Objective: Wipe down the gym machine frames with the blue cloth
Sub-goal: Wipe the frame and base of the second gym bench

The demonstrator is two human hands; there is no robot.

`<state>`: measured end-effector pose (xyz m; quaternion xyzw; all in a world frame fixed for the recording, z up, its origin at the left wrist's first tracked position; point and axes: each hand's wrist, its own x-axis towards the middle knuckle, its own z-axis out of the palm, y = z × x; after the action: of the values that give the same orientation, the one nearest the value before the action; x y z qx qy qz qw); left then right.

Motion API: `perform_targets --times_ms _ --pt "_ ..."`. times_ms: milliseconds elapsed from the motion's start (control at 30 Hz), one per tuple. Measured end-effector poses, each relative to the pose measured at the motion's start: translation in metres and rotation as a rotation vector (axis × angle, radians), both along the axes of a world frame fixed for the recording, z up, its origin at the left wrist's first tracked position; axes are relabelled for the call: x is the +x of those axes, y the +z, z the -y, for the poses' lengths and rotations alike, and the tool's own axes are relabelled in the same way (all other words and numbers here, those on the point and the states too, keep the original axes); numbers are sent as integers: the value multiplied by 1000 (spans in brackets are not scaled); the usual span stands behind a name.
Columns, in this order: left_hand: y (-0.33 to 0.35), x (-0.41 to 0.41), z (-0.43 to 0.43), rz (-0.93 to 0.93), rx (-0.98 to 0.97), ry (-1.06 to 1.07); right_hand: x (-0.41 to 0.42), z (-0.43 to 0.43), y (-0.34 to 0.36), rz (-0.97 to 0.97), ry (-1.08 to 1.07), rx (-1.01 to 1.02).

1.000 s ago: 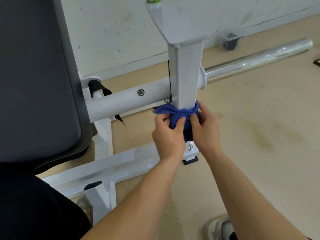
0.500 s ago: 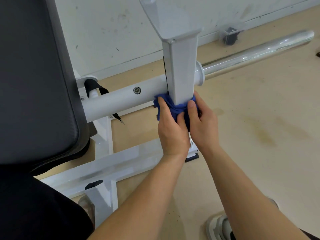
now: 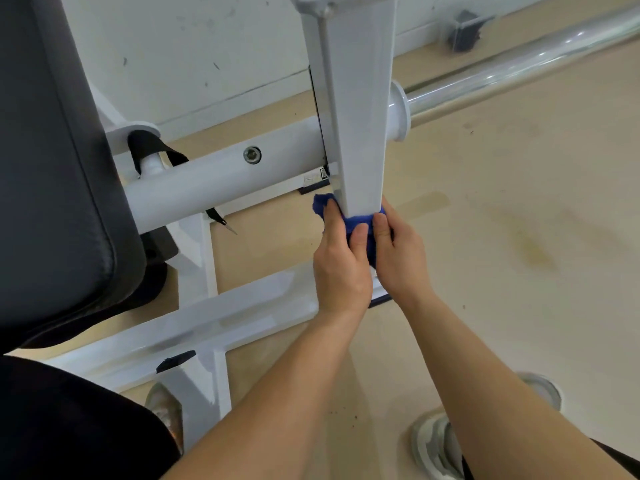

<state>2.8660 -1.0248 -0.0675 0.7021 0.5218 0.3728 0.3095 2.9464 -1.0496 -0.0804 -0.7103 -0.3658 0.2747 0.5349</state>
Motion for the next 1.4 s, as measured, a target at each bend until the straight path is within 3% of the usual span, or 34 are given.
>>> perform_targets --times_ms 100,267,400,600,800,1000,1200,1400 --pt "13 1 -2 17 -10 71 1 2 12 4 -1 -11" --pt "17 -2 -1 67 4 20 3 5 46 38 2 168" --pt "3 -4 -6 43 3 19 3 -1 29 46 -39 124" --pt "-32 -5 -10 -79 7 10 0 -4 -17 41 -88 54" --pt "-74 -12 -15 -227 -165 -38 -2 -2 -79 -12 -67 -100" --pt "-94 -21 -25 -464 -20 -93 -6 -3 -117 -89 -65 -189" --pt "-79 -23 -25 -391 -67 -99 -13 -1 -102 -147 -99 -188" --pt "-39 -21 -19 -91 -65 -73 -16 -3 -35 -88 -159 -39"
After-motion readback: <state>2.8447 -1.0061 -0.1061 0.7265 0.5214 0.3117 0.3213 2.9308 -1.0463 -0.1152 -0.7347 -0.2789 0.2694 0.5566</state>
